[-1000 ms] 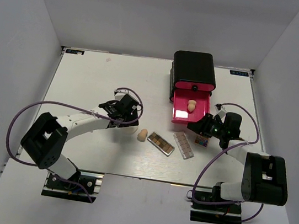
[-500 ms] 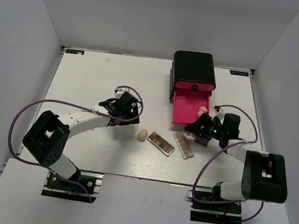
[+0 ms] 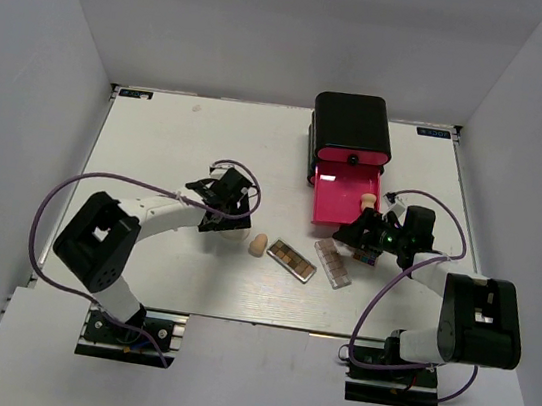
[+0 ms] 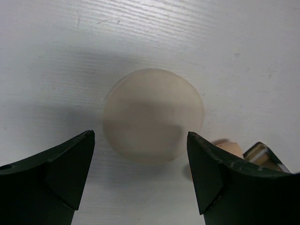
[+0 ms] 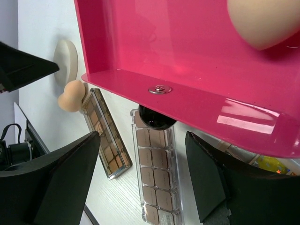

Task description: Organize the makeup

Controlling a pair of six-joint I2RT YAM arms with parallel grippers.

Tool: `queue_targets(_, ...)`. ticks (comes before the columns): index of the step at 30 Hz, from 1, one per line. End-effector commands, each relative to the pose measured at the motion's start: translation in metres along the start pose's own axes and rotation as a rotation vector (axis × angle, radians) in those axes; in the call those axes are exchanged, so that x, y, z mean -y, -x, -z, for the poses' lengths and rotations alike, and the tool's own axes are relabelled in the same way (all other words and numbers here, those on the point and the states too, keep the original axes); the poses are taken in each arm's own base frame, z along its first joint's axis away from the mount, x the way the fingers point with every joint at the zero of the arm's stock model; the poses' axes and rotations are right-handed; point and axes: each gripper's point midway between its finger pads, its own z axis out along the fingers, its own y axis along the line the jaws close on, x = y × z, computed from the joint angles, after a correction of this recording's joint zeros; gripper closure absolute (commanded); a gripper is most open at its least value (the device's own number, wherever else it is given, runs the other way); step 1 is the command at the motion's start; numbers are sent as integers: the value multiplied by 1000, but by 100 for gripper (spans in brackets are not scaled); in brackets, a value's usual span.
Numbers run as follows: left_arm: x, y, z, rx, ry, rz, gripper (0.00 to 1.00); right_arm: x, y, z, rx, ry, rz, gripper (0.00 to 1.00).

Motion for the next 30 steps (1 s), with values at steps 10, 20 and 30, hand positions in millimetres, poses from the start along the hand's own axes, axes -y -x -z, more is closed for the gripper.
queue_targets(10, -9, 16, -11, -48, 39, 33, 35, -17, 16, 5, 31, 59, 84, 21)
queue_targets(20, -15, -7, -22, -129, 13, 51, 55, -18, 18, 6, 40, 63, 94, 21)
queue_targets(30, -9, -5, -23, -144, -15, 47, 87, -21, 18, 8, 45, 69, 107, 21)
